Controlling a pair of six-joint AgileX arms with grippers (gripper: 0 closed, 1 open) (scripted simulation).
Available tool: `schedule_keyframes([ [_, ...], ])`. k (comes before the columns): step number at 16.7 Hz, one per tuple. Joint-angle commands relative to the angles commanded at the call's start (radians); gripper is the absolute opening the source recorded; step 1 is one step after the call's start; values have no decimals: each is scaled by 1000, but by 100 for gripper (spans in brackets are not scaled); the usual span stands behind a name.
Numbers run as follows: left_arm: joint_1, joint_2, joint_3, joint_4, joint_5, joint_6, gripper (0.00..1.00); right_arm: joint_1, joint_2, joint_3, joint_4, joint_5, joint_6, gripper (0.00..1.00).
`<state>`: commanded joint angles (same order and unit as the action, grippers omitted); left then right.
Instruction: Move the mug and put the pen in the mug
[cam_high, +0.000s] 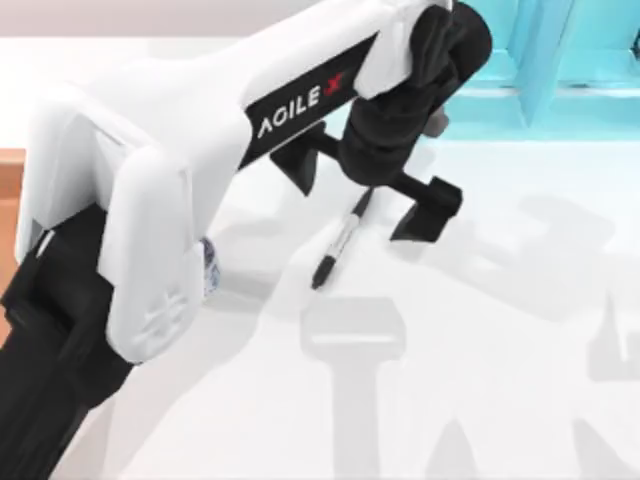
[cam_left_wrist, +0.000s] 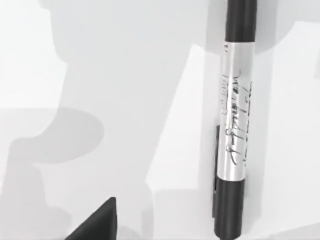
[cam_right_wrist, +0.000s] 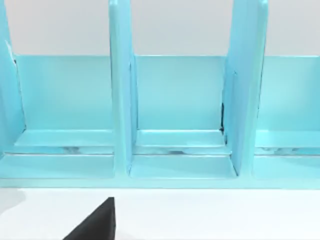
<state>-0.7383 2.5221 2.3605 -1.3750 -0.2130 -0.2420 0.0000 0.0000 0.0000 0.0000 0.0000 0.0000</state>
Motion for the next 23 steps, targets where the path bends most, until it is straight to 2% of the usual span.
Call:
schedule_keyframes([
  [9, 37, 56, -227, 296, 1, 41, 100, 0, 0, 0, 0, 0, 0, 100],
  [15, 41, 62, -253, 329, 1, 45, 100, 0, 0, 0, 0, 0, 0, 100],
  [23, 41, 62, -253, 329, 1, 45, 40, 0, 0, 0, 0, 0, 0, 100],
])
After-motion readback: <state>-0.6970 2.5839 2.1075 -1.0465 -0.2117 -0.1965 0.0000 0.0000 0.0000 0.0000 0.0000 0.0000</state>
